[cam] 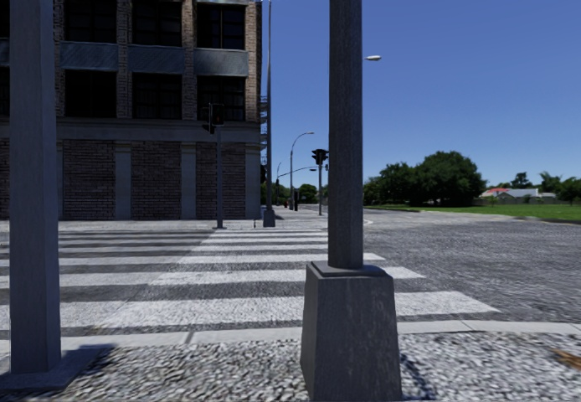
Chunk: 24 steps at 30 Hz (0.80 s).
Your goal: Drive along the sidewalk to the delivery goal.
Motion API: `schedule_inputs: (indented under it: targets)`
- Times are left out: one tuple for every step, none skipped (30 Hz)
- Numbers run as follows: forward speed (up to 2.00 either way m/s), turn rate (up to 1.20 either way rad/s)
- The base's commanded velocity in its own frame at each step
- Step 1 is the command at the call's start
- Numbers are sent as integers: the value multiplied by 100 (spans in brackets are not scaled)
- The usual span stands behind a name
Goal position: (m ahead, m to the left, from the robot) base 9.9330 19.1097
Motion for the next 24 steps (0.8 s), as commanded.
schedule_inputs:
  targets:
    - [0,89]
    - [0,89]
    - [14,89]
    - [45,89]
    - [50,0]
    - [50,0]
    - [22,0]
    - [4,0]
    - [4,0]
    - [0,0]
    - [0,0]
    - [0,0]
    - [0,0]
    - [13,0]
    - [27,0]
    - [27,0]
    - [42,0]
    - [54,0]
    - [65,0]
    - [65,0]
    - [67,0]
    - [67,0]
    - [67,0]
    - [66,0]
